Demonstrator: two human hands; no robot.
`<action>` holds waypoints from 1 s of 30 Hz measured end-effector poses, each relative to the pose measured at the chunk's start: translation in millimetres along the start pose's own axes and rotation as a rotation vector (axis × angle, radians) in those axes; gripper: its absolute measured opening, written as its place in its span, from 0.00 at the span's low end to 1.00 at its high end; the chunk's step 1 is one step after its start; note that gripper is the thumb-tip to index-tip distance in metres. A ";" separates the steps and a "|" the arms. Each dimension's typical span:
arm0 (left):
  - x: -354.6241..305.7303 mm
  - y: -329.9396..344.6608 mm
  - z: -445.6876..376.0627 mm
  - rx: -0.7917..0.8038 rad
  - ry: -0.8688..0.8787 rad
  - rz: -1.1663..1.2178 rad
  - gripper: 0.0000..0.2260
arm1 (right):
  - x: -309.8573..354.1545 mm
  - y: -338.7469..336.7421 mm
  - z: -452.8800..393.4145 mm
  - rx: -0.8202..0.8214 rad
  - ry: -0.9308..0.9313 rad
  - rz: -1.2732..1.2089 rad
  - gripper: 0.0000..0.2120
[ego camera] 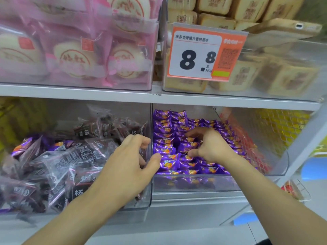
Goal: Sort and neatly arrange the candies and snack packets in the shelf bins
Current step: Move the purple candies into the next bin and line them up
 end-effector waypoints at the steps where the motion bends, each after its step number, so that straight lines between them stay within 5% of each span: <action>1: 0.0 -0.3 0.2 0.000 0.004 -0.003 0.21 | 1.2 -2.6 0.6 -0.016 -0.002 0.010 0.28; 13: -1.7 1.5 3.1 0.017 0.029 -0.042 0.22 | -0.1 -9.0 9.6 -0.125 -0.010 -0.043 0.13; 30: -1.7 1.7 2.8 0.009 0.045 -0.043 0.22 | 8.2 -0.8 12.0 -0.228 -0.001 0.106 0.11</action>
Point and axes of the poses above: each hand's wrist, its own z-axis away from the middle knuckle, its own y-axis out of the palm, x = y × z, the point moved 6 cm from there along -z, towards the middle knuckle
